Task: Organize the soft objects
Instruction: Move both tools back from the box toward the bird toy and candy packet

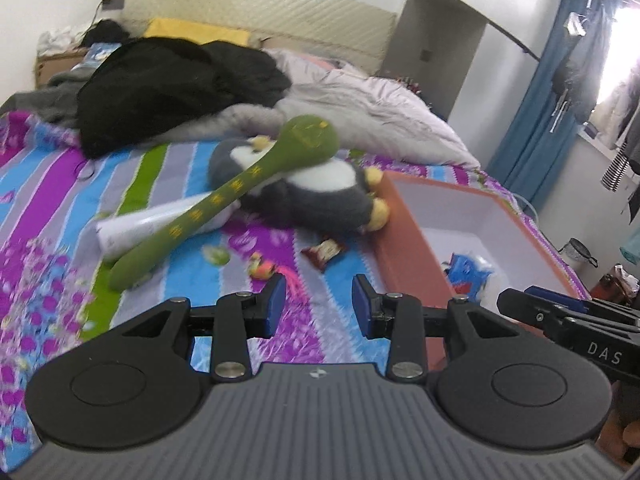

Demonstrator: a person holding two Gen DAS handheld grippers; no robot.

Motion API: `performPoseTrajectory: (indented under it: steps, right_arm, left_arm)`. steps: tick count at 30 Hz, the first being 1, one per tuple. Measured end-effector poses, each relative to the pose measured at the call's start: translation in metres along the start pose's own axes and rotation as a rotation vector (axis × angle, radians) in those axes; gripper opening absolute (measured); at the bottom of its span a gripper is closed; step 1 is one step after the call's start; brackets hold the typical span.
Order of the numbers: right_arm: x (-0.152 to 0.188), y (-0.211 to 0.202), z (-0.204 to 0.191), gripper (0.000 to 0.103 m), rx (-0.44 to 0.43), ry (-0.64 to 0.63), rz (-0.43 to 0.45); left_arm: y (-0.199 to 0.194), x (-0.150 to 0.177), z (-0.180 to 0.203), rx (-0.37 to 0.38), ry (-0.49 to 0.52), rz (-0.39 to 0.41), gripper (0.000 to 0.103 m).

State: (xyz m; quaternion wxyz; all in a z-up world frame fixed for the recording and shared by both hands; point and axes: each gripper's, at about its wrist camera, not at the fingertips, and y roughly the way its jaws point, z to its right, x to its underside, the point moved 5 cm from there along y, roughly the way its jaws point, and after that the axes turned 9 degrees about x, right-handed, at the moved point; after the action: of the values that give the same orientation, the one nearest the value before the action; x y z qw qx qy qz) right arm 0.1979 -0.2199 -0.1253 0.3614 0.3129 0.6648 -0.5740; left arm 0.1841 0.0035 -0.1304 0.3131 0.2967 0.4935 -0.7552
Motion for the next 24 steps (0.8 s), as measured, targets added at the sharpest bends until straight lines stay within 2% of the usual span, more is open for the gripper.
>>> performPoseTrajectory:
  steps: [16, 24]
  right_arm:
    - [0.043, -0.017, -0.016, 0.044, 0.012, -0.045, -0.037]
    - [0.040, 0.004, -0.028, 0.044, -0.001, -0.079, -0.046]
  left_arm:
    - [-0.024, 0.060, -0.024, -0.063, -0.078, -0.062, 0.042]
    - [-0.003, 0.060, -0.037, -0.065, -0.100, -0.084, 0.042]
